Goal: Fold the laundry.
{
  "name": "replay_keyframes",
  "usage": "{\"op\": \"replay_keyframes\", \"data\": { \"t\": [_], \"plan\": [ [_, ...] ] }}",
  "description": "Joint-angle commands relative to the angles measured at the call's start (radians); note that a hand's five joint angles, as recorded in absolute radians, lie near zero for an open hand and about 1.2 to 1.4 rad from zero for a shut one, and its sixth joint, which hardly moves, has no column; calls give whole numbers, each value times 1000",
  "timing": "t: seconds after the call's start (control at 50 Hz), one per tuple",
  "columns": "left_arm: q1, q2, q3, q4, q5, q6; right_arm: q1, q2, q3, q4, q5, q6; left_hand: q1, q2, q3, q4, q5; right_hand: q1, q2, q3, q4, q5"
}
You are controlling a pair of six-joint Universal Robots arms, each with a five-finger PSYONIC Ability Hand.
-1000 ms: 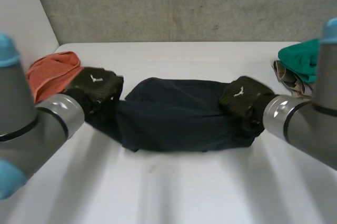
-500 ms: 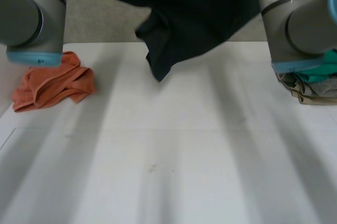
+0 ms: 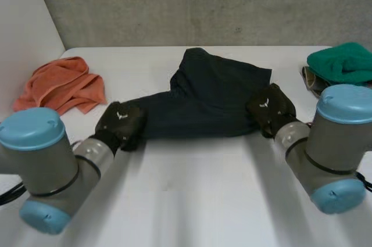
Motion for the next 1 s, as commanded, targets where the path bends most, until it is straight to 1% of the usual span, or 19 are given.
{"op": "replay_keyframes", "data": {
  "t": [0.02, 0.08, 0.1, 0.16, 0.18, 0.22, 0.36, 0.48, 0.5, 0.56, 0.58, 0.64, 0.66, 0.68, 0.74, 0.78, 0.8, 0.86, 1.0],
  "plan": [
    [-47, 246, -41, -370, -2, 74, -41, -190, -23, 483, 32, -135, 243, 199, 207, 201, 236, 287, 234, 196, 199, 209],
    [-62, 295, -35, -527, -10, 114, -74, -207, -54, 701, 25, -146, 243, 199, 207, 201, 236, 287, 234, 196, 199, 209],
    [-67, 292, -24, -617, -16, 137, -89, -200, -77, 840, 22, -152, 243, 199, 207, 201, 236, 287, 234, 196, 199, 209],
    [-72, 266, 8, -729, -25, 171, -105, -172, -117, 953, 16, -161, 243, 199, 207, 201, 236, 287, 234, 196, 199, 209],
    [-76, 237, 37, -783, -31, 190, -108, -140, -136, 966, 15, -169, 243, 199, 207, 201, 236, 287, 234, 196, 199, 209],
    [-76, 193, 75, -808, -43, 201, -103, -108, -152, 961, 16, -177, 243, 199, 207, 201, 236, 287, 234, 196, 199, 209],
    [-98, -8, 354, -779, -111, 201, -43, 23, -297, 892, 36, -177, 243, 199, 207, 201, 236, 287, 234, 196, 199, 209],
    [-99, -79, 696, -655, -137, 178, -16, 83, -599, 714, 58, -160, 243, 199, 207, 201, 236, 287, 234, 196, 199, 209],
    [-93, -76, 790, -579, -145, 159, -16, 86, -702, 631, 67, -146, 243, 199, 207, 201, 236, 287, 234, 196, 199, 209],
    [-73, -56, 904, -416, -154, 117, -17, 84, -828, 463, 74, -100, 243, 199, 207, 201, 236, 287, 234, 196, 199, 209],
    [-64, -39, 945, -288, -158, 97, -23, 80, -866, 333, 76, -51, 243, 199, 207, 201, 236, 287, 234, 196, 199, 209],
    [-49, -19, 968, -86, -152, 66, -34, 52, -868, 126, 70, 35, 243, 199, 207, 201, 236, 287, 234, 196, 199, 209],
    [-33, -13, 979, 35, -136, 60, -37, 28, -844, 1, 58, 88, 243, 199, 207, 201, 236, 287, 234, 196, 199, 209],
    [-23, -10, 978, 65, -122, 59, -37, 14, -826, -63, 48, 111, 243, 199, 207, 201, 236, 287, 234, 196, 199, 209],
    [-4, -11, 988, 27, -76, 59, -37, -23, -735, -238, -16, 165, 243, 199, 207, 201, 236, 287, 234, 196, 199, 209],
    [-3, -14, 982, -12, -73, 59, -37, -32, -703, -272, -48, 170, 243, 199, 207, 201, 236, 287, 234, 196, 199, 209],
    [-4, -19, 962, -44, -77, 59, -36, -34, -684, -274, -73, 173, 243, 199, 207, 201, 236, 287, 234, 196, 199, 209],
    [3, -11, 904, -65, -85, 56, -29, -20, -663, -245, -70, 175, 243, 199, 207, 201, 236, 287, 234, 196, 199, 209],
    [37, 15, 640, -17, -77, 43, -5, 47, -560, -127, -90, 176, 243, 199, 207, 201, 236, 287, 234, 196, 199, 209]
  ]
}}
